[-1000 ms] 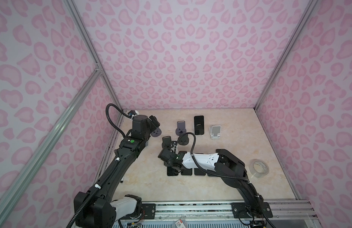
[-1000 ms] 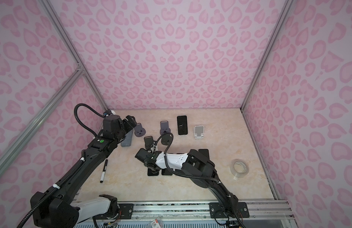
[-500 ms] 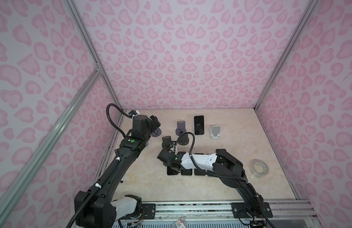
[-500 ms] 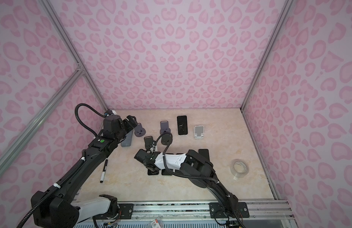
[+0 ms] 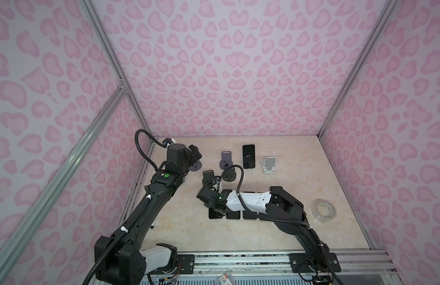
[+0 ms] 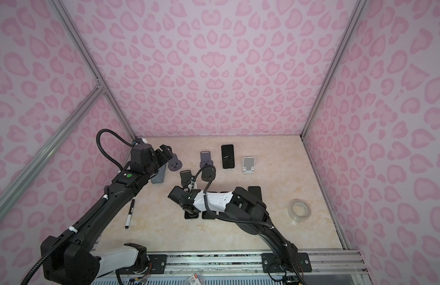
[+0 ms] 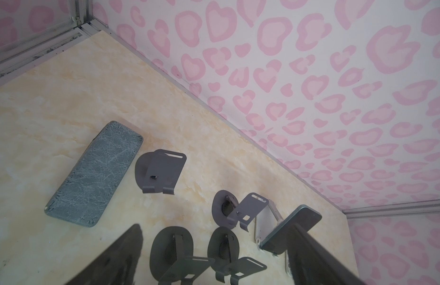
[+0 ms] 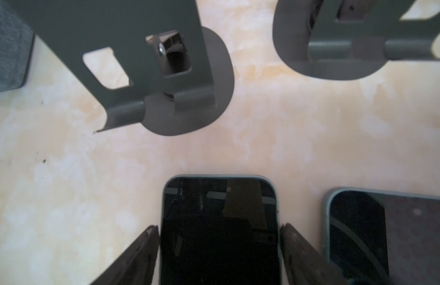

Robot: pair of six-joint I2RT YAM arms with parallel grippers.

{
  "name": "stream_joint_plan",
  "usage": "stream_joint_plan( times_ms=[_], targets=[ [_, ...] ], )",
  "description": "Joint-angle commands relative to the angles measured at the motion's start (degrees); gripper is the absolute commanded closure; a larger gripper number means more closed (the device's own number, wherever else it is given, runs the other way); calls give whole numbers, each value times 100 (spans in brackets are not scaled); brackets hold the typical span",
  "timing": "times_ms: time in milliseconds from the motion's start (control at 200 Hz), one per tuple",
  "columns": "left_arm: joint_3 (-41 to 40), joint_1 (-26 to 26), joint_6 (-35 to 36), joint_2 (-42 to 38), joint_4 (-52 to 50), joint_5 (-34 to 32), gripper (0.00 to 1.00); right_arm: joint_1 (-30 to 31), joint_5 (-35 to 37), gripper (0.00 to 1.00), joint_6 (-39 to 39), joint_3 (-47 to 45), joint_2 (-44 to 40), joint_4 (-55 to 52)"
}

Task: Remove the phone from the phone stand
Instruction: Place the phone at the center of the table, then remove the phone from the phone stand.

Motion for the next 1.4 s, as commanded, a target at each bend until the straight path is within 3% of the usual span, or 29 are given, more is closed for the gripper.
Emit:
stream_joint_plan(
  times_ms=[0,185,310,450,640,880,1115,1395],
  targets=[
    [-1,6,-42,31,206,106,6,13,-42,20,-245,-40,-159,-161],
    [35,4,24,109,316,487,7,116,278,10,-1061,-466,-998,181],
    [68,3,-32,184,393,822,6,77,407,9,-1490,-629,-1502,220],
    [128,-93,9,348,484,1217,6,-66,555,11,-1991,-1502,-2231,644],
    [456,-439,337,736,378,1749,2,-642,887,11,-2491,-2485,-3199,1045],
    [580,-1076,477,961,307,1935,2,-1649,501,7,-2933,-3363,-4141,1250],
    [534,-1315,489,912,327,1863,2,-2634,-293,1,-3116,-3304,-4131,1216],
    [404,-1316,434,781,486,1849,2,-2951,-250,1,-3627,-2018,-3001,1188]
  ],
)
